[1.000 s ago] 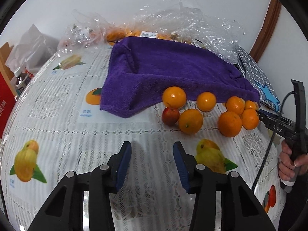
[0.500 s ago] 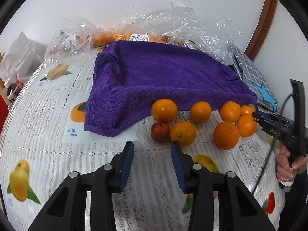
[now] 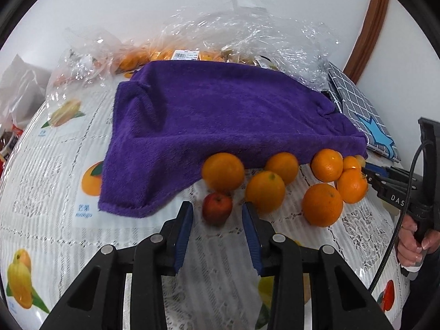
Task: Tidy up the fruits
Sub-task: 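Grasp the small red apple with the left gripper while the right grasps a small yellow fruit, then lift both held fruits and carry them over the purple towel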
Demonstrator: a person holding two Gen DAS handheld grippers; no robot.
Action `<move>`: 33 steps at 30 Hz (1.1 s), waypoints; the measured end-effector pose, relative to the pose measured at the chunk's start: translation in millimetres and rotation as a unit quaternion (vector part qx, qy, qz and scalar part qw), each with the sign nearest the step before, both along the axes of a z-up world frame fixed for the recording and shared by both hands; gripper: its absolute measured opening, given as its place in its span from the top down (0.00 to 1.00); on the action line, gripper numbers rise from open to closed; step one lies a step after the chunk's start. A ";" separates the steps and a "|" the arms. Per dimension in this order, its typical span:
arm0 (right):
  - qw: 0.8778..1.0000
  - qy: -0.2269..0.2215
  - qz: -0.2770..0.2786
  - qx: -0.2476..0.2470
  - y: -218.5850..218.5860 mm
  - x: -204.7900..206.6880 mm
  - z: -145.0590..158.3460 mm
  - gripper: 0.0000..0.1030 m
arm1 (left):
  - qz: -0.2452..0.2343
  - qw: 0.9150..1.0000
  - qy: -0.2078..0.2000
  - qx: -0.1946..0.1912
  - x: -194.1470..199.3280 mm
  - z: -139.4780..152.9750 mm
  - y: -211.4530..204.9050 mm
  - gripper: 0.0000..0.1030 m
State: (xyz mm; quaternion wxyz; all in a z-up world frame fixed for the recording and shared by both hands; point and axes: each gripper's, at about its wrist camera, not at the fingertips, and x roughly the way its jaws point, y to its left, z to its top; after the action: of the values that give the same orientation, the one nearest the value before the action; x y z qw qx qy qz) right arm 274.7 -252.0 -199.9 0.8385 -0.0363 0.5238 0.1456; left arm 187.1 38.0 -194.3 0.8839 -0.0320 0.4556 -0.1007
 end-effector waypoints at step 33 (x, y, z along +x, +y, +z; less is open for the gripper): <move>0.997 -0.075 -0.029 0.017 -1.8 -8.1 83.0 0.73 | 0.063 0.995 -0.077 -0.028 -9.0 90.6 59.9 0.79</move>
State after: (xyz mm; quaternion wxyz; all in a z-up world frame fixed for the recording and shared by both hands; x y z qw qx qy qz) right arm 266.6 -253.7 -116.8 0.8797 -0.0176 0.4580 0.1271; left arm 178.1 97.9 -103.7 0.9197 -0.0776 0.3800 -0.0601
